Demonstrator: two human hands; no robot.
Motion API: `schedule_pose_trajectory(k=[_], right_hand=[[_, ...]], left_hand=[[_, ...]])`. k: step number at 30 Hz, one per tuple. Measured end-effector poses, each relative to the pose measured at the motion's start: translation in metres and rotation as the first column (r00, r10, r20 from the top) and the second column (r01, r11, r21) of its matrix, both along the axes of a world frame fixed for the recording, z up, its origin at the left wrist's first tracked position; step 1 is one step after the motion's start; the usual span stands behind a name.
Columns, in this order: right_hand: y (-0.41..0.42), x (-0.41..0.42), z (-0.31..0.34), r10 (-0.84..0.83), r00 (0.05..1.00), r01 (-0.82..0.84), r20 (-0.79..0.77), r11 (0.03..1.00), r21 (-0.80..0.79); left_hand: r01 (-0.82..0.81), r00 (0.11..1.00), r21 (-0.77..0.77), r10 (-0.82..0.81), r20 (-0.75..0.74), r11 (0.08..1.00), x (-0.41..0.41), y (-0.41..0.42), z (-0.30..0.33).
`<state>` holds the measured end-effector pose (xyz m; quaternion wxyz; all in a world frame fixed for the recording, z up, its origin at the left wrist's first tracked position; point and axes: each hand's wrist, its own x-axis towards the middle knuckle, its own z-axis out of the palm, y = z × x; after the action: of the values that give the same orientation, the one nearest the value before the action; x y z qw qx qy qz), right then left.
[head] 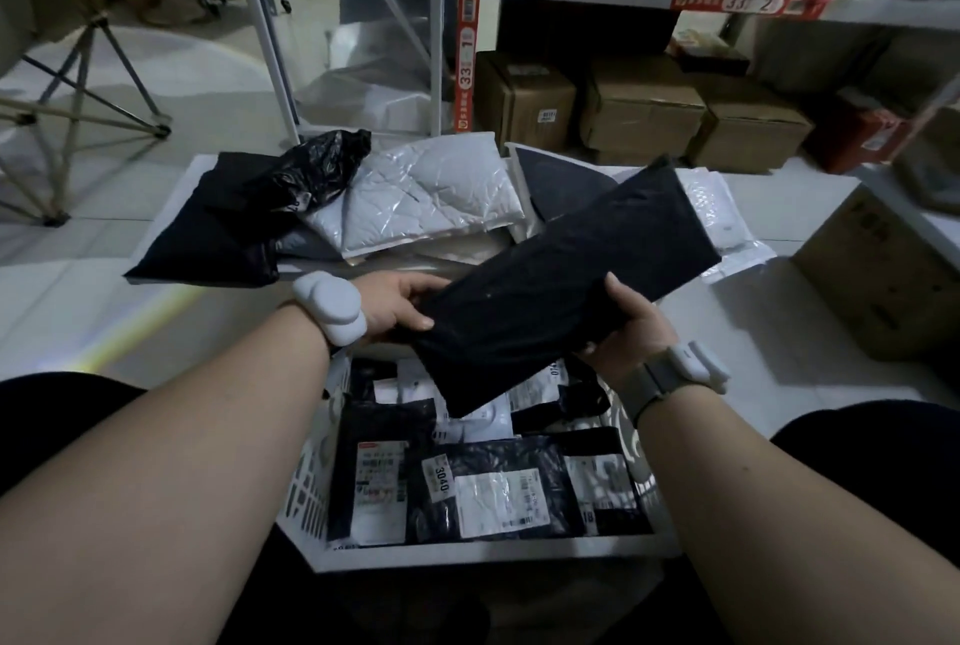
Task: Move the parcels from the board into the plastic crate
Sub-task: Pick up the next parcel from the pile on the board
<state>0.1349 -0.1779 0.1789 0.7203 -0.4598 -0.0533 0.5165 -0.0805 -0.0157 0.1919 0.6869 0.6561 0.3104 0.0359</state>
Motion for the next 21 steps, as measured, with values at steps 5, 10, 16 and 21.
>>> schedule_pose_trajectory(k=[5, 10, 16, 21], right_hand=[[-0.012, -0.011, -0.003, -0.083, 0.996, 0.086, 0.025, 0.983, -0.161], [-0.017, -0.012, -0.011, -0.037, 0.995, 0.055, 0.088, 0.975, -0.214], [-0.012, -0.023, -0.018, 0.073, 0.967, 0.002, 0.245, 0.957, -0.291], [-0.009, -0.029, -0.020, 0.155, 0.915, -0.024, 0.372, 0.943, -0.333]], left_hand=[[-0.015, 0.988, 0.119, 0.033, -0.148, 0.993, 0.000, -0.010, -0.011], [0.220, 0.906, 0.456, -0.008, -0.423, 0.863, 0.011, -0.026, -0.010], [0.130, 0.927, 0.612, 0.123, -0.354, 0.780, 0.025, -0.043, -0.013], [0.140, 0.939, 0.601, 0.087, -0.332, 0.787, 0.034, -0.055, -0.015]])
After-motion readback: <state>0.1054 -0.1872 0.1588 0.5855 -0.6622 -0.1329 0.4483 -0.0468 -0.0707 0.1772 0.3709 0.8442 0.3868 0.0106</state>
